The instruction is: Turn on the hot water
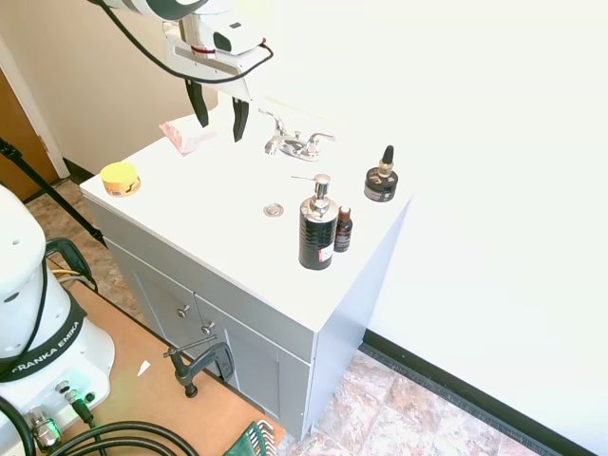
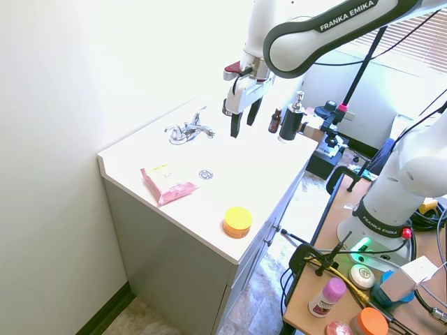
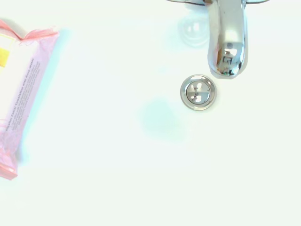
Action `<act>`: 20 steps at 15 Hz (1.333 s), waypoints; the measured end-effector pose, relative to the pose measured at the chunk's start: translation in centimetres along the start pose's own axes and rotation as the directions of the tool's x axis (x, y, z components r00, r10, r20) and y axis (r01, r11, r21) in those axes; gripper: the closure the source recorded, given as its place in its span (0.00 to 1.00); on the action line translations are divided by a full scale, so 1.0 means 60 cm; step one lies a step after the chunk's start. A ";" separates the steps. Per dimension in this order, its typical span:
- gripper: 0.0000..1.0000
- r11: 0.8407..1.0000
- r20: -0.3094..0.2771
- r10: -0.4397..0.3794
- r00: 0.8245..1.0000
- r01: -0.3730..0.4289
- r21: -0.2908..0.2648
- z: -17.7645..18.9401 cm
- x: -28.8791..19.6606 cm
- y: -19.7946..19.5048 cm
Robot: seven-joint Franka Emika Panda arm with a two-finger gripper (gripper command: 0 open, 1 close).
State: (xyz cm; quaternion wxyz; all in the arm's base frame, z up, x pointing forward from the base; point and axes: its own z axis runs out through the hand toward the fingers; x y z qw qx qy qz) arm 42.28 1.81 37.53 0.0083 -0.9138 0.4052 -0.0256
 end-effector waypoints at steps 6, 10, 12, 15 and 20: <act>0.00 0.991 -0.093 0.135 0.987 -0.133 0.021 -0.034 0.007 -0.100; 0.00 0.968 -0.250 0.249 0.936 -0.230 0.102 0.017 0.045 -0.200; 0.00 0.960 -0.333 0.277 0.901 -0.244 0.138 0.038 0.059 -0.231; 0.00 0.955 -0.404 0.294 0.866 -0.246 0.167 0.069 0.058 -0.277; 0.00 0.955 -0.446 0.297 0.844 -0.249 0.164 0.116 0.078 -0.307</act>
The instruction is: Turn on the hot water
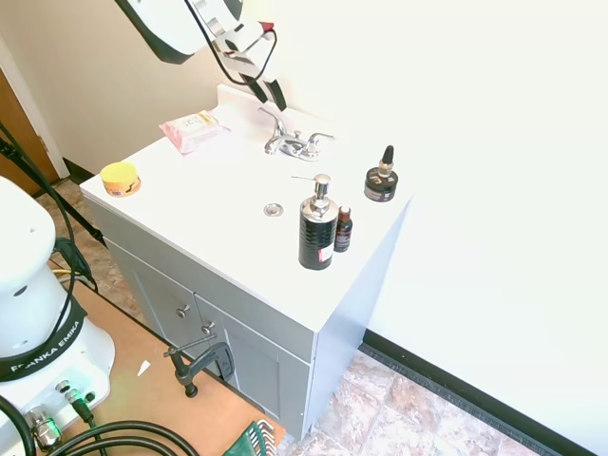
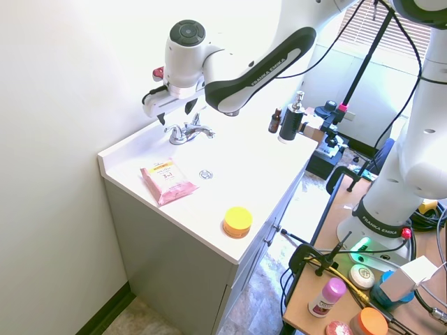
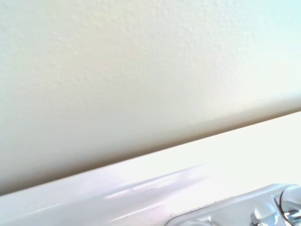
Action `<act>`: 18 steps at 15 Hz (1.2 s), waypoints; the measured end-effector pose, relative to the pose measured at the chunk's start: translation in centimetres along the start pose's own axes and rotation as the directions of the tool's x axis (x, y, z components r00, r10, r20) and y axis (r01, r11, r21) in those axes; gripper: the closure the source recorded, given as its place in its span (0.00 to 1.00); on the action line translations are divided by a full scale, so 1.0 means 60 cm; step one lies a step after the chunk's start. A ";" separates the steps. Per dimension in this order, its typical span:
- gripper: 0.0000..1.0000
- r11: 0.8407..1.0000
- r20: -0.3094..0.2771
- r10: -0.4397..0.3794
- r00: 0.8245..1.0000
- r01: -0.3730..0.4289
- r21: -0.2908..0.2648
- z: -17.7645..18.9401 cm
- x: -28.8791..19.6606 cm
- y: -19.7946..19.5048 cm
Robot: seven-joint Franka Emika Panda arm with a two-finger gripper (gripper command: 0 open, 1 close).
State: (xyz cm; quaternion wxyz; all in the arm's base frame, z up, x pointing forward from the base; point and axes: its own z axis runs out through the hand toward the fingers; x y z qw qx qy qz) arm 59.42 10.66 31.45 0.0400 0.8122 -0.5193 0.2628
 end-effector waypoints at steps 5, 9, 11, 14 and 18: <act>0.00 0.999 -0.007 -0.024 1.000 0.024 -0.021 0.027 -0.012 0.002; 0.00 0.994 0.034 -0.063 0.997 0.066 -0.090 0.040 -0.010 0.018; 0.00 0.987 0.041 -0.084 0.996 0.089 -0.132 0.041 -0.009 0.033; 0.00 0.975 0.033 -0.113 0.993 0.117 -0.187 0.039 -0.001 0.055; 0.00 0.964 0.012 -0.133 0.991 0.132 -0.230 0.043 0.022 0.069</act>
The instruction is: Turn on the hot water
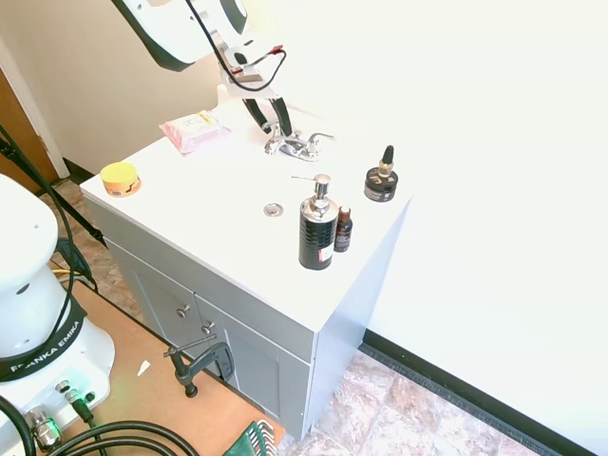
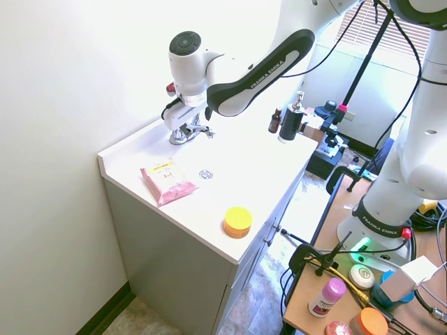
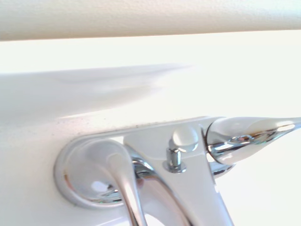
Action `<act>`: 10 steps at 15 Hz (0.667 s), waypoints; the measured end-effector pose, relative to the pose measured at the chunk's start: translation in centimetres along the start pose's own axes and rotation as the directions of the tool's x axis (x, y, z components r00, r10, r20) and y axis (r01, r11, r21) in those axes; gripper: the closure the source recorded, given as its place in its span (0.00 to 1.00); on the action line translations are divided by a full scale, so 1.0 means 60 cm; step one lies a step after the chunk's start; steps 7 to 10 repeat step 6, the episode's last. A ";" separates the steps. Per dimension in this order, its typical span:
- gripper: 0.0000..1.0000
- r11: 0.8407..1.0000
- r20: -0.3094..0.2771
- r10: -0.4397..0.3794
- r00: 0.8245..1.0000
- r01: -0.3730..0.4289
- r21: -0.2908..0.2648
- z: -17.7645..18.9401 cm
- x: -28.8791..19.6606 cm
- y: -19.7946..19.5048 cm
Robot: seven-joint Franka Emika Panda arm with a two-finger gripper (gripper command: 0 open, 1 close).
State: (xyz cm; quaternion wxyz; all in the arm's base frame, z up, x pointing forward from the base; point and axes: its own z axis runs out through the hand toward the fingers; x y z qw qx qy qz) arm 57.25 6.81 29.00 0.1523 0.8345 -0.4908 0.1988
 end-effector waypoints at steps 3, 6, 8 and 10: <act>0.00 1.000 0.005 -0.003 1.000 0.003 0.001 -0.004 0.001 0.003; 0.00 0.999 0.047 0.020 0.999 -0.021 0.029 -0.043 0.005 0.032; 0.00 0.999 0.047 0.020 0.999 -0.021 0.029 -0.043 0.005 0.032; 0.00 0.999 0.047 0.020 0.999 -0.021 0.029 -0.043 0.005 0.032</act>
